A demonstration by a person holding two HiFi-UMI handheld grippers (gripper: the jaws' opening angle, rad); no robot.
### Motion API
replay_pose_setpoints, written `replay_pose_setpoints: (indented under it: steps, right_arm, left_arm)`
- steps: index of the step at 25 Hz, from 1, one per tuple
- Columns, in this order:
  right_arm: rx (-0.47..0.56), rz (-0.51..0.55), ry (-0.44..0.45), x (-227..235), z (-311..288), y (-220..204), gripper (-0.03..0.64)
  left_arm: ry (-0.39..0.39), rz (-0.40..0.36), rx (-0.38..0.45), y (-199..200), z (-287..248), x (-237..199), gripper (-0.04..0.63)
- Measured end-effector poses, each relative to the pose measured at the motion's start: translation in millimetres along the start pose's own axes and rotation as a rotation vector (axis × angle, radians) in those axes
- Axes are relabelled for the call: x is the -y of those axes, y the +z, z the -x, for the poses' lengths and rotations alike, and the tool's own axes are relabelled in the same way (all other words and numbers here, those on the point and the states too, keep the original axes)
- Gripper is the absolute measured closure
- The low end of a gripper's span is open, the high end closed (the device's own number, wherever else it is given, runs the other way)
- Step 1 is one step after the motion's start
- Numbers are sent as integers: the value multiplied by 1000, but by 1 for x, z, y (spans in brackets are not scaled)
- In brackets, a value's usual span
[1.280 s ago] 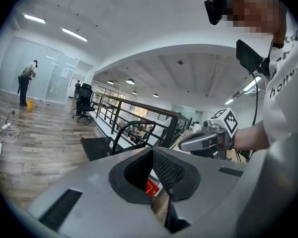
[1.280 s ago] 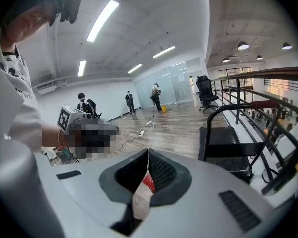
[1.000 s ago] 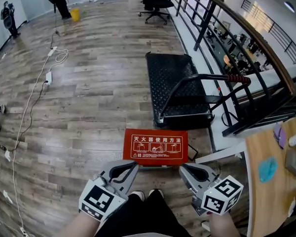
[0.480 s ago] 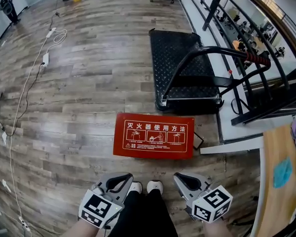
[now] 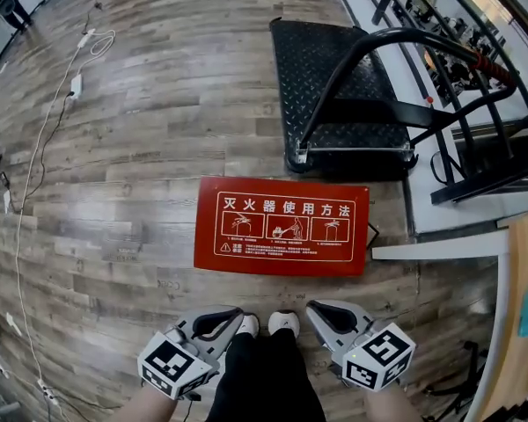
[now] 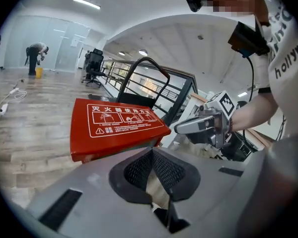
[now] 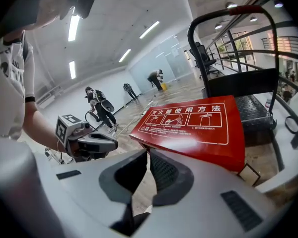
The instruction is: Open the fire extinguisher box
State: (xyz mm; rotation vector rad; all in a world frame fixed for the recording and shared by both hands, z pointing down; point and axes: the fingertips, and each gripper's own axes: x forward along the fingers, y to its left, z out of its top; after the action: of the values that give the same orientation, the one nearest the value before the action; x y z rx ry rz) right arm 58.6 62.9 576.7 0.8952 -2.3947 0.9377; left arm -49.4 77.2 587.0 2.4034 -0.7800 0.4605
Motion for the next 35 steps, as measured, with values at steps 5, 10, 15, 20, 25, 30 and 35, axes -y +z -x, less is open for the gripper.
replay_pose_setpoints:
  steps: [5,10,15,20,25,30,35]
  right_arm:
    - [16,-16,24,18,-28,-28,604]
    - [23,-3,37,43,-57,-59,562]
    - [113,-46,117,57,-78,-67,471]
    - [282,-105,226,55,-86,-48,471]
    - [370,-106,287,53,-88,-31,462]
    - [416,-132,334,50,-81,-21,460]
    - [466,-198,390,41,-66,-10,460]
  left_arm:
    - [-57,78,66,-29,-20,-14,591]
    - [-105,111,127,-57,-52,-33,589]
    - [-175,211,220,-63,-78,-47,470]
    - [-258,288,354,-42,-90,-54,422]
    - [-320,323,454,-21,-92,-58,420]
    - [-387,303,489,-5,-87,-49,420]
    - [-385,353,508,8,-77,-40,420]
